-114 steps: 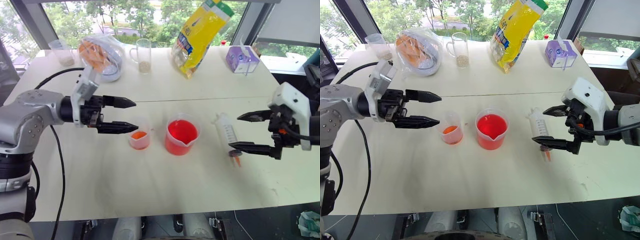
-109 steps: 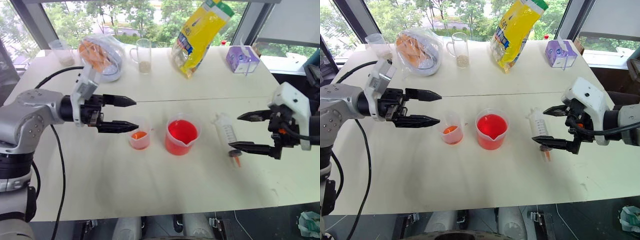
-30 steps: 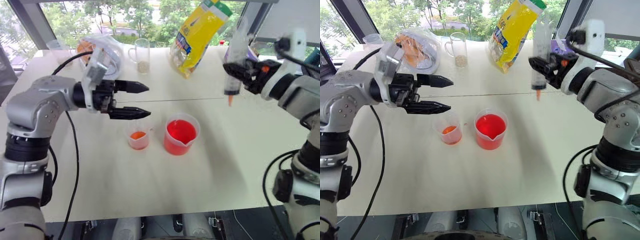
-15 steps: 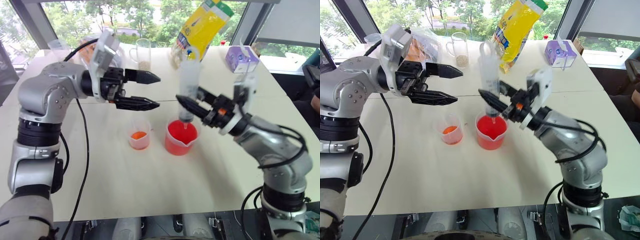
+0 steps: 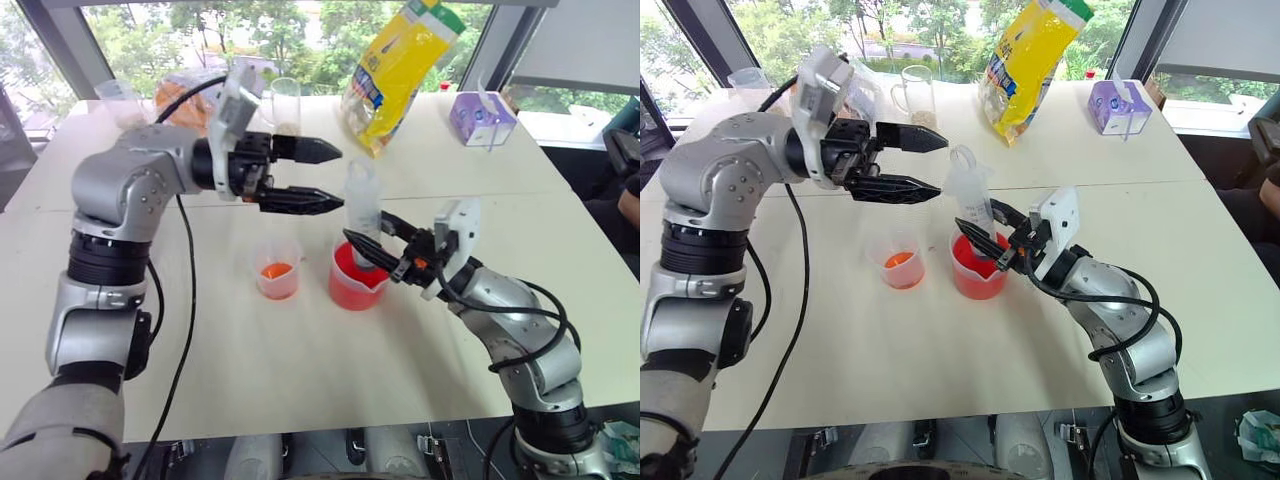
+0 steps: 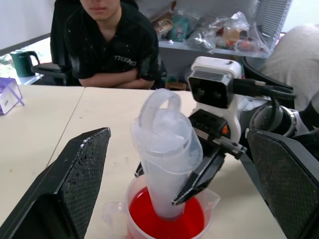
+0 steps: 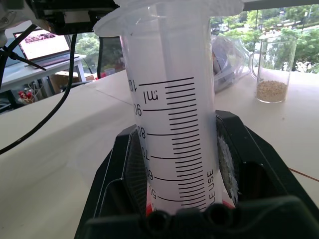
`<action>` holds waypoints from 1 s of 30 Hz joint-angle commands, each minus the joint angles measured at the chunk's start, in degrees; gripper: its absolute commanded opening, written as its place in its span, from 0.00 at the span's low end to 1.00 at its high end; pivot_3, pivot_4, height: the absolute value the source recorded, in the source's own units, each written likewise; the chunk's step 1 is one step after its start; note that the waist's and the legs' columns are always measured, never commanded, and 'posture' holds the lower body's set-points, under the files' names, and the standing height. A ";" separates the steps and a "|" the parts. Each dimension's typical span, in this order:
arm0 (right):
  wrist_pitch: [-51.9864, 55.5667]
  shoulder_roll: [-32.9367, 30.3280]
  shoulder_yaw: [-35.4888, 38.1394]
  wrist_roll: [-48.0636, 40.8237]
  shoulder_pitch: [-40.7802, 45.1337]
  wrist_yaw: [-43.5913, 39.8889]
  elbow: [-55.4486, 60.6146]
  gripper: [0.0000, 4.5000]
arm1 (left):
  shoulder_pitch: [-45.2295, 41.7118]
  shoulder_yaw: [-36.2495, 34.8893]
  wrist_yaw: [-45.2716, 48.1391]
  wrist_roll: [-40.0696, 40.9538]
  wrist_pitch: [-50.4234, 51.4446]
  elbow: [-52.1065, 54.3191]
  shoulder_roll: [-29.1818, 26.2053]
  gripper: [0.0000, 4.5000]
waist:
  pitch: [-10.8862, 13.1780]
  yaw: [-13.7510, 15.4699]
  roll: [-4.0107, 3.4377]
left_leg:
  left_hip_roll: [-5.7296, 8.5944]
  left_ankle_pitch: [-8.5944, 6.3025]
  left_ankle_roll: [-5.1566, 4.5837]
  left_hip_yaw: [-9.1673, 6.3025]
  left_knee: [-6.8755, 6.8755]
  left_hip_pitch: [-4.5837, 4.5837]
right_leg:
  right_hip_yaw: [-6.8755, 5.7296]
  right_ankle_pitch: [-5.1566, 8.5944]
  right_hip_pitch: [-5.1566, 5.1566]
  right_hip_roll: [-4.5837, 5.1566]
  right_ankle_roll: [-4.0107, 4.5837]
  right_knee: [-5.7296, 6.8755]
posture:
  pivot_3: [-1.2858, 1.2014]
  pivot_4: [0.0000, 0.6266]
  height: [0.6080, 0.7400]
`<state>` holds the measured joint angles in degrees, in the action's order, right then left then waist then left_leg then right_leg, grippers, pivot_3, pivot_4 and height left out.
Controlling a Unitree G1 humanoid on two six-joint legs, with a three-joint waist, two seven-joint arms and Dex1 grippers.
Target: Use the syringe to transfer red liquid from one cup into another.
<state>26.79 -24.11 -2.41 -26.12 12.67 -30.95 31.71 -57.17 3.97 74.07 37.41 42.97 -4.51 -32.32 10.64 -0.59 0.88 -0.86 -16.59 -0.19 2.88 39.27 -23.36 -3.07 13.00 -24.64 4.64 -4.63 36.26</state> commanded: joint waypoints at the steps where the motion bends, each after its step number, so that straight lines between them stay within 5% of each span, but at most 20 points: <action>1: -1.38 -0.13 -0.26 0.33 -0.13 -0.33 1.76 0.35 | -2.27 0.41 -0.23 -0.80 -1.12 0.16 0.93 1.00 | 0.00 0.01 0.00 | 0.00 0.00 0.00 0.00 0.00 0.00 | 0.00 0.00 0.00 0.00 0.00 0.00 | 0.52 0.24 1.00; 9: -1.09 -0.22 -0.86 1.02 -0.24 -0.37 2.46 0.35 | -2.63 0.90 -0.01 -1.09 -0.80 -0.57 2.01 1.00 | 0.00 -0.03 0.00 | 0.00 0.00 0.00 0.00 0.00 0.00 | 0.00 0.00 0.00 0.00 0.00 0.00 | 0.52 0.24 1.00; 12: -0.99 -0.21 -0.98 1.30 -0.13 -0.39 2.68 0.35 | -2.31 1.34 0.07 -1.49 -0.96 -0.59 2.20 0.81 | 0.00 0.00 0.00 | 0.00 0.00 0.00 -0.01 0.00 0.00 | 0.00 0.00 0.00 0.00 0.00 0.00 | 0.52 0.24 1.00; 19: -0.66 -0.53 -0.72 1.18 0.19 -0.62 3.04 0.35 | -1.96 2.07 0.48 -2.50 -1.56 -1.05 2.67 0.01 | 0.00 0.01 0.00 | 0.00 0.00 0.00 0.00 0.00 0.00 | 0.00 0.00 0.00 0.00 0.00 0.00 | 0.52 0.24 1.00; 30: 1.08 -0.94 -0.44 -0.94 -0.65 -1.30 2.99 0.35 | -3.92 0.59 0.24 -2.49 -2.59 -1.50 3.78 0.01 | 0.00 0.04 0.00 | 0.00 0.00 0.00 0.00 0.00 0.00 | 0.00 0.00 0.00 0.00 0.00 0.00 | 0.52 0.24 1.00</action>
<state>27.71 -24.77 -3.13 -26.19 12.02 -31.93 32.28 -58.70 5.95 73.96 33.73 40.85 -6.73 -29.00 10.64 -0.55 0.88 -0.86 -16.59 -0.19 2.87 39.28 -23.35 -3.07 13.00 -24.64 4.64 -4.63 36.26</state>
